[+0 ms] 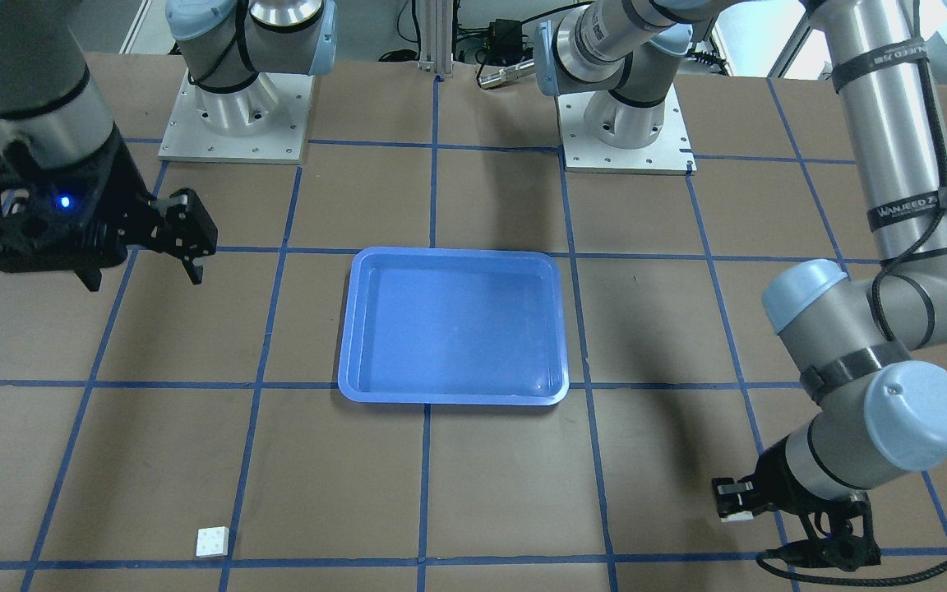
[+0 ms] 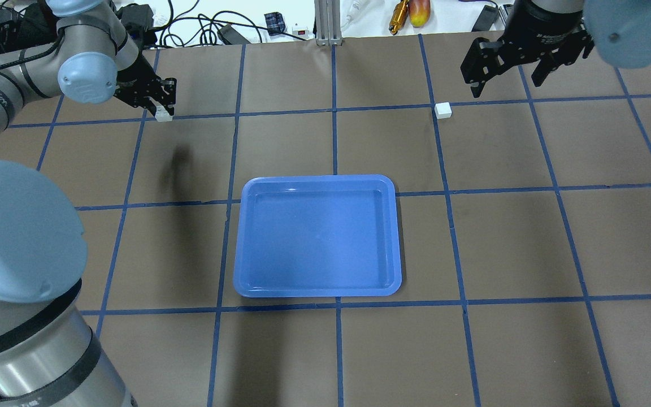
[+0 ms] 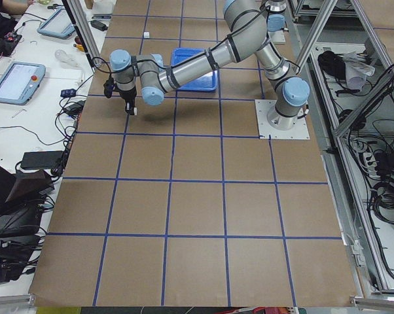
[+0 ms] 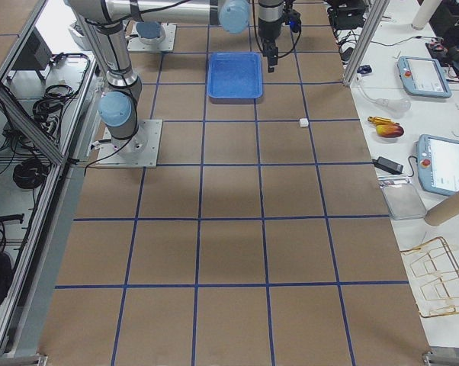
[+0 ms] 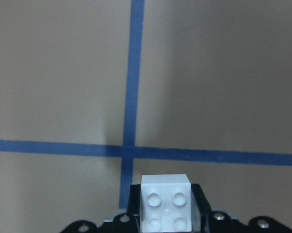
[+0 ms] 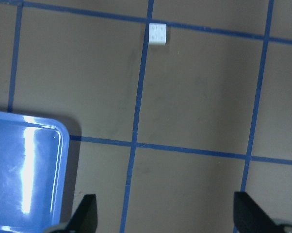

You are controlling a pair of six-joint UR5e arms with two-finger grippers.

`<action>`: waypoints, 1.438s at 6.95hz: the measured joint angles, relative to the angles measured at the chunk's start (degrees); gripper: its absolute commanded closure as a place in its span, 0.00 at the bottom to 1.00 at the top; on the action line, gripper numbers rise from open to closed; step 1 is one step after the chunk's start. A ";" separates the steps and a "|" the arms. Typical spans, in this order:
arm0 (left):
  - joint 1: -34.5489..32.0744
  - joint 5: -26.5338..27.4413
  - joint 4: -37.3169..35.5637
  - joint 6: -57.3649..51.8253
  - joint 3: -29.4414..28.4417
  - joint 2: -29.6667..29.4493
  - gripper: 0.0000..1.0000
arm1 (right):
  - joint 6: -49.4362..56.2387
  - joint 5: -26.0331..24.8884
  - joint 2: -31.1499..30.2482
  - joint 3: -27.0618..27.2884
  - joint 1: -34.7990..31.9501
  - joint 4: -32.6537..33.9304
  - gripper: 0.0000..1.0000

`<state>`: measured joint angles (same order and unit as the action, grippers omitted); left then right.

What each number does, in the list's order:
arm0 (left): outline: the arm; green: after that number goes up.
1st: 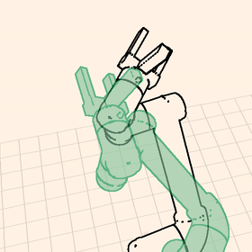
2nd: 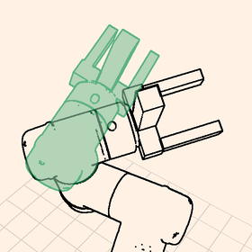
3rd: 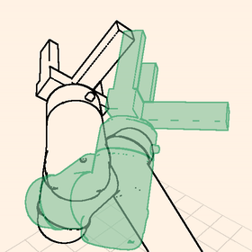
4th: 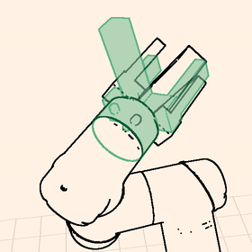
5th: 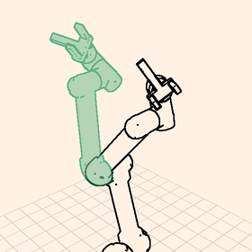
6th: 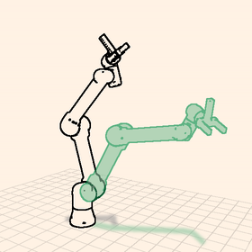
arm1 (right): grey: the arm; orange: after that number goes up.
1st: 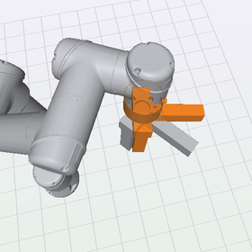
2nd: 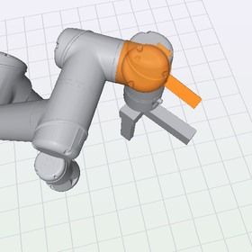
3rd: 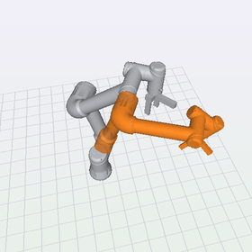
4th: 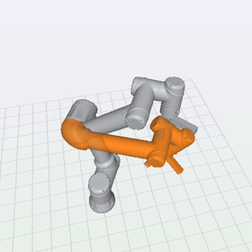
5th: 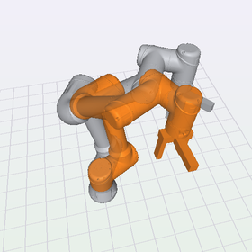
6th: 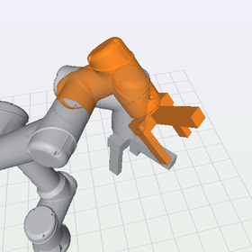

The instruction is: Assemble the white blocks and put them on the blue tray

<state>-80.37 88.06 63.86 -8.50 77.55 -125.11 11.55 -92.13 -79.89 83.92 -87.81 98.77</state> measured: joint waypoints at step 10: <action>-25.27 0.41 -10.66 30.73 26.08 14.60 0.97 | 77.75 14.66 22.36 -5.78 7.72 15.85 0.00</action>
<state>-105.64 88.47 53.20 22.22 103.63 -110.51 89.30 -77.47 -57.52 78.15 -80.09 114.62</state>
